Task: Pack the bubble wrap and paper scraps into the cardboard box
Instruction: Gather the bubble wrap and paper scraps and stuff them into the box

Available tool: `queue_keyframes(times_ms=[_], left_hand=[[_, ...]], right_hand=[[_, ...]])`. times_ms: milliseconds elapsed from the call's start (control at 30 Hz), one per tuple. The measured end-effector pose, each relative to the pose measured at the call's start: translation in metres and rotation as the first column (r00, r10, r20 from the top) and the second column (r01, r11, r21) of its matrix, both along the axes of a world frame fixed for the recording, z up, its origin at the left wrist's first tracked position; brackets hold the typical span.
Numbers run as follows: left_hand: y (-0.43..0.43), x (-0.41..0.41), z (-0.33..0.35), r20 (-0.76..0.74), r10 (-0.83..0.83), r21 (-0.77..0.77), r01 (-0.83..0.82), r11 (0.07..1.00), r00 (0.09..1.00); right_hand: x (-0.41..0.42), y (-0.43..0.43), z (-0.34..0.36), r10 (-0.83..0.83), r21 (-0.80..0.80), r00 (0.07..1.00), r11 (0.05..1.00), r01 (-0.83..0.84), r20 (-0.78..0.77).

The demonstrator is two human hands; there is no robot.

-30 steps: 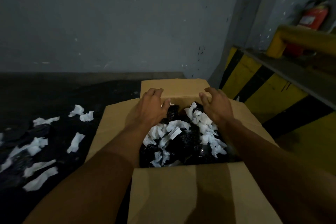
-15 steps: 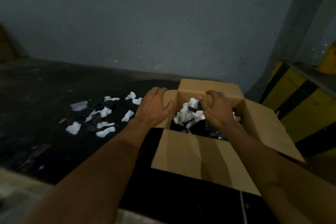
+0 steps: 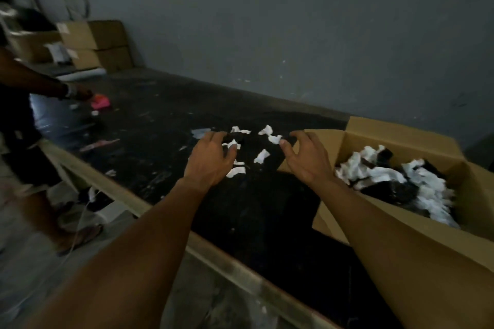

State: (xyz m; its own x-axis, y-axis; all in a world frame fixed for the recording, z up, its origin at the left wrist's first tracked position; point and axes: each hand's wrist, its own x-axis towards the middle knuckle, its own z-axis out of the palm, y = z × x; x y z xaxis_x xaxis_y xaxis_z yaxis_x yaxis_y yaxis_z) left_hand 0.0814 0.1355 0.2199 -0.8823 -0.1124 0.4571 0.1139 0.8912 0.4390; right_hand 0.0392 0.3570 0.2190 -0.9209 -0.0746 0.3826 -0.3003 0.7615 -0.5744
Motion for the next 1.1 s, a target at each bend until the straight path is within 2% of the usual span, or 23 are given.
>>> queue_keyframes(times_ms=[200, 467, 733, 1100], left_hand=[[-0.102, -0.012, -0.013, 0.036, 0.043, -0.001, -0.043, 0.999, 0.998], [-0.214, -0.064, -0.046, 0.148, -0.006, 0.006, 0.006, 1.0, 0.989], [-0.233, -0.133, -0.111, 0.158, -0.198, 0.018, 0.198, 0.98, 0.967], [-0.259, -0.246, -0.177, 0.304, -0.2, -0.03, 0.219, 0.975, 0.932]], right_hand=[[-0.022, -0.096, -0.021, -0.007, -0.004, 0.999, 1.0, 0.007, 0.032], [-0.047, -0.194, -0.064, -0.113, -0.035, 0.989, 0.993, 0.117, 0.1], [-0.085, -0.23, -0.121, -0.191, 0.034, 0.963, 0.982, 0.188, 0.189], [-0.208, -0.252, -0.173, -0.182, 0.063, 0.95, 0.983, 0.172, 0.253]])
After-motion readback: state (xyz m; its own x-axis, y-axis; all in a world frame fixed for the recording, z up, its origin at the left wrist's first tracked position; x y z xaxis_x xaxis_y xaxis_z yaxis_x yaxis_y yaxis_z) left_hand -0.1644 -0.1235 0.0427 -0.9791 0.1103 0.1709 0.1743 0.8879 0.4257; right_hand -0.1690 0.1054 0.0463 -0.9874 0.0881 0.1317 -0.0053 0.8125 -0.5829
